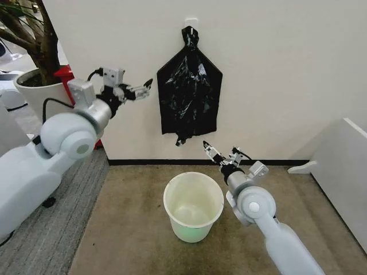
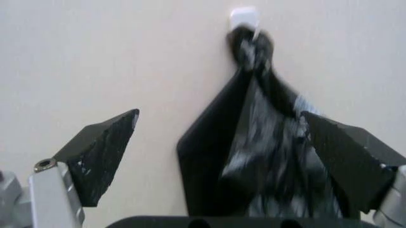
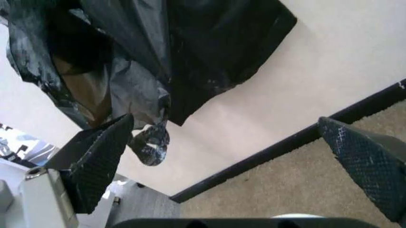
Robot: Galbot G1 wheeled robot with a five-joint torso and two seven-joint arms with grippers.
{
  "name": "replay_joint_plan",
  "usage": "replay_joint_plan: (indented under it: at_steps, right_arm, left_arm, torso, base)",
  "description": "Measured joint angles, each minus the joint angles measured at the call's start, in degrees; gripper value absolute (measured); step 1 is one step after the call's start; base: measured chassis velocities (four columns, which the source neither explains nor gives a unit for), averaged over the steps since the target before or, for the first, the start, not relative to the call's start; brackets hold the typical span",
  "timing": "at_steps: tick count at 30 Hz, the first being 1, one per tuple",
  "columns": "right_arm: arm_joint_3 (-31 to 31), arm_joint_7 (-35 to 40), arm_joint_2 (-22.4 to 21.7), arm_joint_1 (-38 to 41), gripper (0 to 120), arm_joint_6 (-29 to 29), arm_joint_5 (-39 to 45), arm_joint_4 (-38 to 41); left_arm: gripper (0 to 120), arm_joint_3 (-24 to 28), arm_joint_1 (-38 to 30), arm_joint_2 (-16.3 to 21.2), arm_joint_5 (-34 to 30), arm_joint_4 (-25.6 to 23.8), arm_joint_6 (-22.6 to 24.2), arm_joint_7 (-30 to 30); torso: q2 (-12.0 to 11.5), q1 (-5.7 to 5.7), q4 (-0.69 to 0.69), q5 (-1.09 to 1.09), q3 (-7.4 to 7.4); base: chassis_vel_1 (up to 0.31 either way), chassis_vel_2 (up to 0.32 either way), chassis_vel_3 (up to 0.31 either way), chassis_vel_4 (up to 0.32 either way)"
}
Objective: Place the garbage bag over the trash bin.
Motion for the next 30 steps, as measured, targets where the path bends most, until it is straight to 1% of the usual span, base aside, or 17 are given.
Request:
replay_joint_plan:
  at_steps: [1,2,3,4,5,6,7,8,9,10,15,20,23,25,26,30]
  right_arm:
    - [0.16,0.04,-0.12,-0.03,100,0.01,0.2,0.07]
    - [0.16,0.04,-0.12,-0.03,100,0.01,0.2,0.07]
    - [0.33,0.09,-0.21,-0.1,100,0.01,0.4,0.13]
    - [0.45,0.11,-0.29,-0.13,100,0.01,0.56,0.14]
    - [0.63,0.12,-0.34,-0.19,100,0.01,0.74,0.16]
    - [0.68,0.13,-0.35,-0.23,100,0.01,0.81,0.15]
    - [0.7,0.13,-0.35,-0.25,100,0.01,0.84,0.15]
    - [0.7,0.13,-0.35,-0.25,100,0.01,0.84,0.15]
    - [0.71,0.13,-0.37,-0.26,100,0.01,0.9,0.15]
    - [0.68,0.13,-0.36,-0.26,100,0.0,0.94,0.11]
    - [0.44,0.14,-0.31,-0.04,100,0.0,1.08,0.04]
    - [0.43,0.22,-0.33,0.02,100,-0.01,1.27,0.04]
    - [0.45,0.29,-0.53,0.01,100,0.0,1.52,0.06]
    - [0.46,0.29,-0.52,0.01,100,-0.01,1.52,-0.06]
    - [0.46,0.29,-0.52,0.01,100,-0.01,1.52,-0.06]
    - [0.46,0.51,-0.43,-0.03,100,0.01,1.5,-0.13]
  left_arm:
    - [100,1.07,-2.22,-1.35,0.23,1.01,0.41,-0.02]
    - [100,1.07,-2.22,-1.35,0.23,1.01,0.41,-0.02]
    - [100,1.29,-3.94,-1.98,0.45,1.38,0.54,0.45]
    - [100,1.32,-5.04,-2.02,0.82,1.79,0.74,1.44]
    - [100,1.0,-5.78,-1.6,1.23,1.95,0.89,2.5]
    - [100,0.64,-5.6,-1.05,1.36,1.86,1.0,2.91]
    - [100,0.43,-5.35,-0.74,1.39,1.76,1.03,3.05]
    - [100,0.43,-5.35,-0.74,1.39,1.76,1.03,3.05]
    - [100,-0.05,-4.75,-0.17,1.39,1.49,1.07,3.15]
    - [100,-0.43,-4.37,0.27,1.39,1.21,1.08,3.18]
    - [100,-1.05,-3.65,0.92,1.31,0.84,1.08,3.27]
    - [100,-1.19,-3.47,1.0,1.29,0.81,1.08,3.35]
    - [100,0.28,-4.15,-0.26,1.18,1.17,1.57,3.13]
    - [100,1.92,-5.31,-1.78,1.12,1.54,2.02,2.76]
    - [100,1.92,-5.31,-1.78,1.12,1.54,2.02,2.76]
    - [100,5.9,-8.25,-5.96,1.53,3.17,2.94,1.23]
  torso:
    - [0.0,0.0,-0.01,0.01,0.0]
    - [0.0,0.0,-0.01,0.01,0.0]
    - [0.0,0.0,-0.05,-0.01,0.01]
    - [0.0,0.0,-0.02,-0.01,0.0]
    - [0.01,0.0,-0.05,0.08,-0.01]
    - [0.0,0.0,0.0,0.07,-0.01]
    - [0.0,0.0,0.01,0.0,-0.01]
    - [0.0,0.0,0.01,0.0,-0.01]
    - [0.0,0.0,0.03,-0.05,-0.01]
    - [0.0,0.0,0.05,-0.04,-0.01]
    - [0.0,0.0,0.02,-0.02,-0.01]
    - [0.0,0.0,0.02,-0.01,-0.01]
    - [0.0,0.0,0.03,-0.02,-0.01]
    - [0.0,0.0,0.02,0.0,-0.01]
    - [0.0,0.0,0.02,0.0,-0.01]
    - [0.0,0.0,-0.02,0.01,0.0]
  base:
    - [0.0,0.0,0.0,0.0]
    - [0.0,0.0,0.0,0.0]
    - [0.0,0.0,0.0,0.0]
    - [0.0,0.0,0.0,0.0]
    - [0.0,0.0,0.0,0.0]
    - [0.0,0.0,0.0,0.0]
    - [0.0,0.0,0.0,0.0]
    - [0.0,0.0,0.0,0.0]
    - [0.0,0.0,0.0,0.0]
    - [0.0,0.0,0.0,0.0]
    - [0.0,0.0,0.0,0.0]
    - [0.0,0.0,0.0,0.0]
    - [0.0,0.0,0.0,0.0]
    - [0.0,0.0,0.0,0.0]
    - [0.0,0.0,0.0,0.0]
    - [0.0,0.0,0.0,0.0]
